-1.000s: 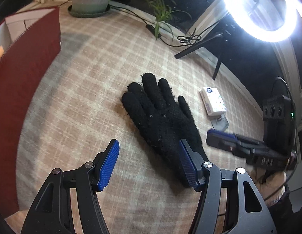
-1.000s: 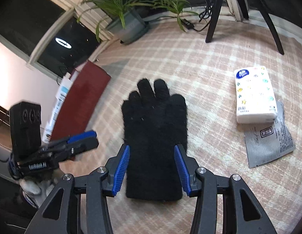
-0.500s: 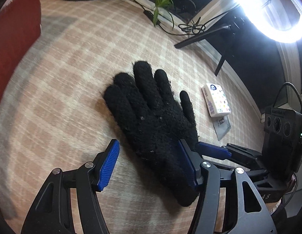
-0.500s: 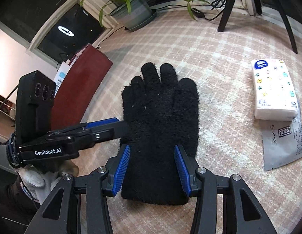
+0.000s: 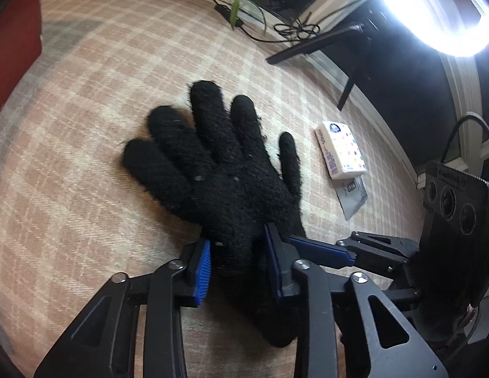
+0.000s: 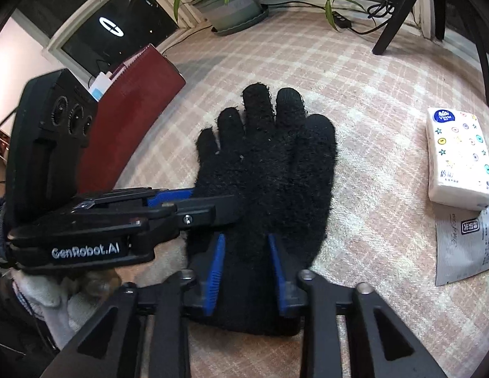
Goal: Organize soft objects
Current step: 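Lift the glove with both grippers and carry it over the box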
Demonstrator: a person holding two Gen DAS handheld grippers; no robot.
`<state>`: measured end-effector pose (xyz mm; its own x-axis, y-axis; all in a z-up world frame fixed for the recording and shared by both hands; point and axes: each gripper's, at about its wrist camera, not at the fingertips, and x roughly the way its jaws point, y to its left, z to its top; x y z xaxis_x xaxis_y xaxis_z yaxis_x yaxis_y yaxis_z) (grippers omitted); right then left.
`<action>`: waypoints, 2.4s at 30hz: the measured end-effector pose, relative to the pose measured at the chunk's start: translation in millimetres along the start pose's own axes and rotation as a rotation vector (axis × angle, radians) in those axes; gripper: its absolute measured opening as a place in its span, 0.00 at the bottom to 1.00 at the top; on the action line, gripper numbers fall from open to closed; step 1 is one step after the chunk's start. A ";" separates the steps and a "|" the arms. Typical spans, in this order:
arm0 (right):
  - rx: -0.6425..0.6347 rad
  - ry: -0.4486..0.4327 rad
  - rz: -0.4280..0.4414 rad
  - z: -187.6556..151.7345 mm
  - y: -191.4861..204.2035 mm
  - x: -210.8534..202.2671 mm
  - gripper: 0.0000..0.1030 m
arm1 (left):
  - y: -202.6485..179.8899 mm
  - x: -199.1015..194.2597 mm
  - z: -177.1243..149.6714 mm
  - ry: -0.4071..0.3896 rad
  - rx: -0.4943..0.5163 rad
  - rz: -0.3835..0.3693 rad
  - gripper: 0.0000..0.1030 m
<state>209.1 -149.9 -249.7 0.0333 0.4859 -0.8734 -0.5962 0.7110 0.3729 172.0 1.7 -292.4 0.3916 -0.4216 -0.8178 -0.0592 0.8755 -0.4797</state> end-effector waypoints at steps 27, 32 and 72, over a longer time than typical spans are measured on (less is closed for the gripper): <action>-0.038 -0.047 -0.014 -6.3 16.4 -18.3 0.18 | -1.3 -15.1 -0.4 -0.023 0.013 -0.021 0.11; -0.098 -0.105 -0.055 -10.1 44.1 -44.0 0.17 | -7.9 -47.8 -4.3 -0.084 0.026 -0.048 0.11; -0.399 -0.244 0.092 59.3 357.2 2.6 0.16 | 176.1 -298.1 -29.6 -0.419 -0.076 0.083 0.11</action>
<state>43.8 135.5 -100.2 0.1252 0.6770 -0.7252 -0.8656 0.4317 0.2535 17.6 274.6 -142.5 0.7208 -0.2043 -0.6623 -0.1673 0.8760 -0.4524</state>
